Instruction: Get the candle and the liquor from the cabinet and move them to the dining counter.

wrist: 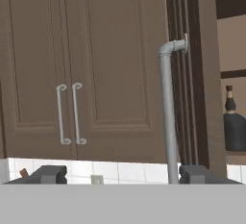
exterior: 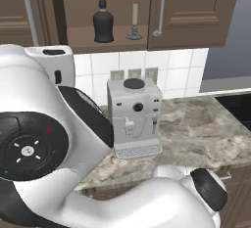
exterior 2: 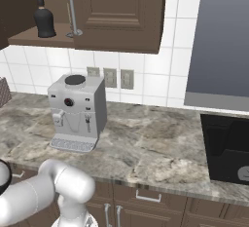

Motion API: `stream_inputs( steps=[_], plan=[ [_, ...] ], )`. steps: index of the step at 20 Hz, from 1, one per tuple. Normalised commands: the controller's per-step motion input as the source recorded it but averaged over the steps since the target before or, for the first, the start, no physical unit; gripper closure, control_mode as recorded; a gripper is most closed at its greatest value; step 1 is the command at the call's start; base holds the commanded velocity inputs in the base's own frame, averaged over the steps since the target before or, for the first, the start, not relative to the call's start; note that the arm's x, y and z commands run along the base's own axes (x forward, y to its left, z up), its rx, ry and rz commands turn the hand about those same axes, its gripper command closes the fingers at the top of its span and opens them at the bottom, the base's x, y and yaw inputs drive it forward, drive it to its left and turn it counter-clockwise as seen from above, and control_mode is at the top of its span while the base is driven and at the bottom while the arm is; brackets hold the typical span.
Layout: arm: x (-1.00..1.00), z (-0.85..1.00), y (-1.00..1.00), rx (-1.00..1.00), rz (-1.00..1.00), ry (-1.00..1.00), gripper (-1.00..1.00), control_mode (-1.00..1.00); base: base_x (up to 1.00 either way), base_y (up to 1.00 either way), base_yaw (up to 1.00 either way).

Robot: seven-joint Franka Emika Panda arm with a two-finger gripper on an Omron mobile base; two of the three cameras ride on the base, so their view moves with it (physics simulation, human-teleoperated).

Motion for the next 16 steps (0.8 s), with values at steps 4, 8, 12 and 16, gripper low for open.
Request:
stream_inputs(
  steps=[4,8,12,16],
  plan=[
    [-0.41,0.0,-1.0,0.0,0.0,-0.07,-1.0,-1.0,0.0,0.0,0.0],
    [-0.08,0.0,-1.0,0.01,0.0,-0.02,-1.0,-1.0,0.0,0.0,0.0],
    [0.0,-0.01,-1.0,0.03,0.0,-0.01,-1.0,-1.0,0.0,0.0,0.0],
    [0.0,-0.11,-1.0,0.04,0.0,-0.04,-1.0,-1.0,0.0,0.0,0.0]
  ],
)
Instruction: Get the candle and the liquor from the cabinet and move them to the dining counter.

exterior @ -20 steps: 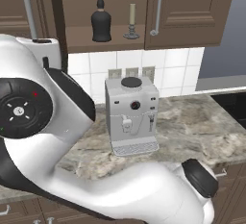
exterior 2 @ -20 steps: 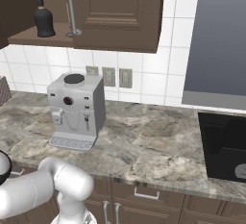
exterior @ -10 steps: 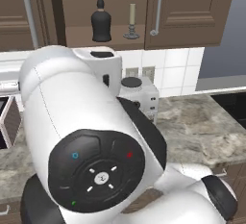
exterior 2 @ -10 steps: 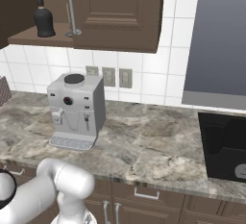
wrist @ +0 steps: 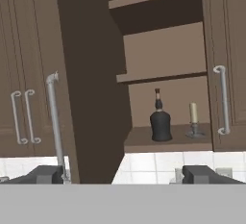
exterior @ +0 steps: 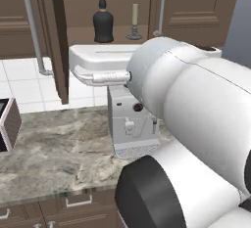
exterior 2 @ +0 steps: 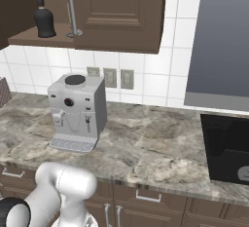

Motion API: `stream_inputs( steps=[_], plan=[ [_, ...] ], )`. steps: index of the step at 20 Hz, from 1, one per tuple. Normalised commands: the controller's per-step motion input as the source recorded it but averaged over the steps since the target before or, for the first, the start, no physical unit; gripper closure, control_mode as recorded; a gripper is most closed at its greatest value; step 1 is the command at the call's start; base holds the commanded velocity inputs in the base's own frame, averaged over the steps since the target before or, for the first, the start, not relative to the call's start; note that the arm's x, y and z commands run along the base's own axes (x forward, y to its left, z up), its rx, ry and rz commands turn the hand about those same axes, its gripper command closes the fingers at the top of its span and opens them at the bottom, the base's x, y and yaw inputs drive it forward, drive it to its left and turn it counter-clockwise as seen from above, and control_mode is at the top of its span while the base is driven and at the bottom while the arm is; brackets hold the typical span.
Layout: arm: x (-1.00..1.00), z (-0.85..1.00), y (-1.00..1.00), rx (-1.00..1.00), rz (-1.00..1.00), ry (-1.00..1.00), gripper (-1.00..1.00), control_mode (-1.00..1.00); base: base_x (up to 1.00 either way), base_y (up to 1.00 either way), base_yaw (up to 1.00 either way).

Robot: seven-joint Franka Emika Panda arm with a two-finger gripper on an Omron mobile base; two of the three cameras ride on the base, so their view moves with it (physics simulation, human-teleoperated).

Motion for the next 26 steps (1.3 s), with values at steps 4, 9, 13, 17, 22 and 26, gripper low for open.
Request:
stream_inputs(
  steps=[4,9,13,17,22,26],
  plan=[
    [0.01,-0.15,-1.0,0.03,0.0,-0.05,-1.0,-1.0,0.0,0.0,0.0],
    [0.46,-0.04,-1.0,0.06,0.06,-0.02,-1.0,-1.0,0.0,0.0,0.0],
    [0.57,-0.04,-0.92,0.03,0.09,0.0,-1.0,-1.0,0.0,0.0,0.0],
    [0.44,-0.14,-0.73,0.0,0.05,0.0,-1.0,-1.0,0.0,0.0,0.0],
    [0.37,-0.19,-0.56,0.0,0.04,-0.01,-1.0,-1.0,0.0,0.0,0.0],
    [0.28,-0.07,-0.14,-0.03,0.0,-0.01,-1.0,-1.0,0.0,0.0,0.0]
  ],
)
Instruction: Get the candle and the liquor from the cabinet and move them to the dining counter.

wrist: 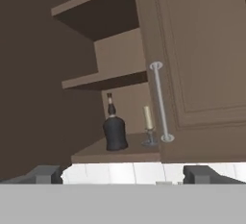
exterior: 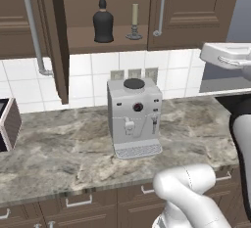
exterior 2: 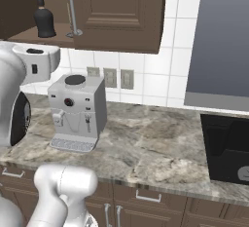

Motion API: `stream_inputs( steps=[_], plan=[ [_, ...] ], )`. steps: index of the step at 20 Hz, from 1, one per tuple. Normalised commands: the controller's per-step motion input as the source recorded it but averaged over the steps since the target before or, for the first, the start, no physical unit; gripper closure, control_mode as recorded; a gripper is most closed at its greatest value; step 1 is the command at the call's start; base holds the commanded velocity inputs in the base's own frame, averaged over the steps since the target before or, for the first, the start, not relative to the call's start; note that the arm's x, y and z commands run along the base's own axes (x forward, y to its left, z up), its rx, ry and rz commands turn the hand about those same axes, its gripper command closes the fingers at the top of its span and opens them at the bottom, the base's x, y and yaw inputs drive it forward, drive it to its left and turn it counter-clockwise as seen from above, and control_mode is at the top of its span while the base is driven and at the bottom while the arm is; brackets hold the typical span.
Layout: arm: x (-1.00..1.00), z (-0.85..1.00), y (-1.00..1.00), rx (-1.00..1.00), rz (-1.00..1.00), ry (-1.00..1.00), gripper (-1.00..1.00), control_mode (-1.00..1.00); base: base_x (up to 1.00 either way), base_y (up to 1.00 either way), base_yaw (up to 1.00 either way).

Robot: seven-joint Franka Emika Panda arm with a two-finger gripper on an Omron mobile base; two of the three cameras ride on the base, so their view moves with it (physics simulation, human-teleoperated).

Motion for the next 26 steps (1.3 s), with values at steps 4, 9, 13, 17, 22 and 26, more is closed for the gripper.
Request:
stream_inputs(
  steps=[4,9,13,17,22,26],
  plan=[
    [0.24,0.0,0.0,-0.09,-0.21,0.0,-1.0,-1.0,0.0,0.0,0.0],
    [0.25,0.0,-0.02,-0.09,-0.38,0.05,-1.0,-1.0,0.0,0.0,0.0],
    [0.11,0.0,-0.32,-0.02,-0.23,0.06,-1.0,-1.0,0.0,0.0,0.0],
    [0.26,-0.06,-0.27,0.0,0.12,0.0,-1.0,-1.0,0.0,0.0,0.0],
    [0.29,-0.11,-0.14,0.0,0.21,-0.02,-1.0,-1.0,0.0,0.0,0.0],
    [0.31,-0.1,0.0,0.0,0.17,-0.06,-1.0,-1.0,0.0,0.0,0.0]
  ],
)
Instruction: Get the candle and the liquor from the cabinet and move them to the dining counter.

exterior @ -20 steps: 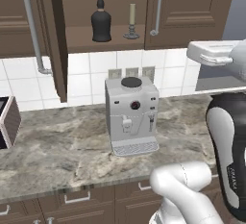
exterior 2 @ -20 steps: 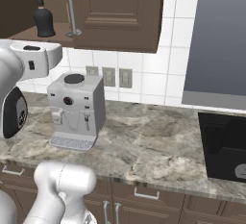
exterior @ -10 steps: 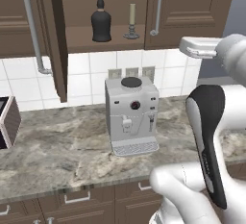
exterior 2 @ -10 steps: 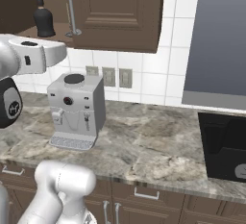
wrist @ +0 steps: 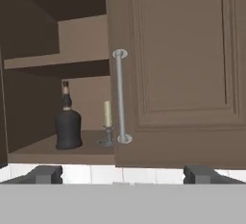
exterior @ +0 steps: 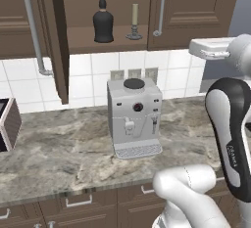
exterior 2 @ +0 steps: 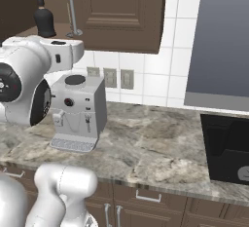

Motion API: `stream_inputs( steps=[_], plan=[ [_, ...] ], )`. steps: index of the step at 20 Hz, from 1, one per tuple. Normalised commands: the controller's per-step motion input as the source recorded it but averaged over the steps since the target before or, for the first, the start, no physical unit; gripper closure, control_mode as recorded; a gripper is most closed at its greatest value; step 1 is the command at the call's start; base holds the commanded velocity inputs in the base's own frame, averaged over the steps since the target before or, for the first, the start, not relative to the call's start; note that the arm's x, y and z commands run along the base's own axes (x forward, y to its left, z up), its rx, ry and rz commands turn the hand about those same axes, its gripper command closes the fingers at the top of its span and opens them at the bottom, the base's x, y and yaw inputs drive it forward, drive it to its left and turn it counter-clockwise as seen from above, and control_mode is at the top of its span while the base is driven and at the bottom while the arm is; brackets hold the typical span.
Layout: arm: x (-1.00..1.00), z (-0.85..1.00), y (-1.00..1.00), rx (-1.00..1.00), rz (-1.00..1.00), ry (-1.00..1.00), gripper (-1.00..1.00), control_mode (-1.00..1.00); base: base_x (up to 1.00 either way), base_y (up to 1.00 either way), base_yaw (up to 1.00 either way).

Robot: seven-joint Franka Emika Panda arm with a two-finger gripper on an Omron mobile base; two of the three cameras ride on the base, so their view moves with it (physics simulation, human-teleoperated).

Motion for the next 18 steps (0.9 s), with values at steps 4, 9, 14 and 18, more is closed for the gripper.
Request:
stream_inputs(
  steps=[4,9,14,18],
  plan=[
    [0.28,-0.05,0.0,0.0,0.06,-0.08,-1.0,-1.0,0.0,0.0,0.0],
    [0.31,0.0,0.03,0.0,0.0,-0.04,-1.0,-1.0,0.0,0.0,0.0],
    [0.36,0.0,0.0,0.0,0.0,0.0,-1.0,-1.0,0.0,0.0,0.0],
    [0.36,0.0,0.07,0.0,-0.01,-0.02,-1.0,-1.0,0.0,0.0,0.0]
  ],
)
